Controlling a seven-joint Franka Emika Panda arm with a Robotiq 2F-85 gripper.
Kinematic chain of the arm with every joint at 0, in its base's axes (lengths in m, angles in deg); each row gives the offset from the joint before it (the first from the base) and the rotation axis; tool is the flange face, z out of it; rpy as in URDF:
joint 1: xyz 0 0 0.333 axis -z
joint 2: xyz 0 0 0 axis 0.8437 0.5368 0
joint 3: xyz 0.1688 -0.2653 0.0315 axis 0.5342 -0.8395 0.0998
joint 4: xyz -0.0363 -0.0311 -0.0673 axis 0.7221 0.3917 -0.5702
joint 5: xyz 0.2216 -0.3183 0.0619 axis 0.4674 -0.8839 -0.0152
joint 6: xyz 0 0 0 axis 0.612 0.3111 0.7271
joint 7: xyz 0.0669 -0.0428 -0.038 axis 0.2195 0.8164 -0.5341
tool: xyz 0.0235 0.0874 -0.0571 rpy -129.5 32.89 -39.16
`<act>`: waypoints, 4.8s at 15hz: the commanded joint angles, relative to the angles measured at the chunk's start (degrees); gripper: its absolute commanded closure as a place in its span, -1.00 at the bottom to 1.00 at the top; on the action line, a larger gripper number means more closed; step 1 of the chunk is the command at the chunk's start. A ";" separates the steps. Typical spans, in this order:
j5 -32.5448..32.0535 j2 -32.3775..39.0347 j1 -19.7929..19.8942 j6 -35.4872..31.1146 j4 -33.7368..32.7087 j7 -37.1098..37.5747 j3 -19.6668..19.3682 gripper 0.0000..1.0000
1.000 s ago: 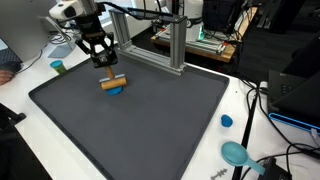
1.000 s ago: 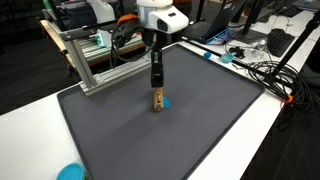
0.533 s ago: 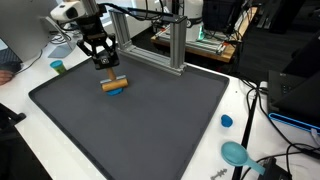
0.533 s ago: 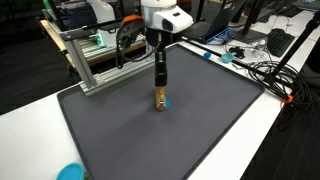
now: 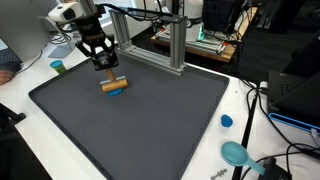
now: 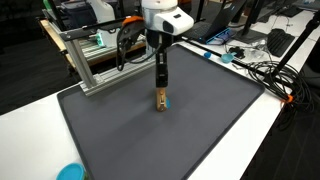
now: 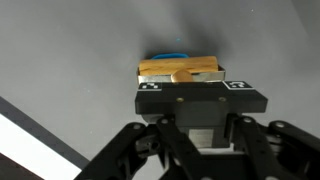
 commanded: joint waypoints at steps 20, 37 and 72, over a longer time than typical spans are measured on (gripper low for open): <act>14.52 -5.42 4.66 -5.67 5.55 -9.55 3.20 0.57; 10.42 -2.76 2.65 -11.32 7.26 -1.44 0.48 0.57; -11.60 3.81 -2.42 0.28 2.26 16.70 -2.45 0.57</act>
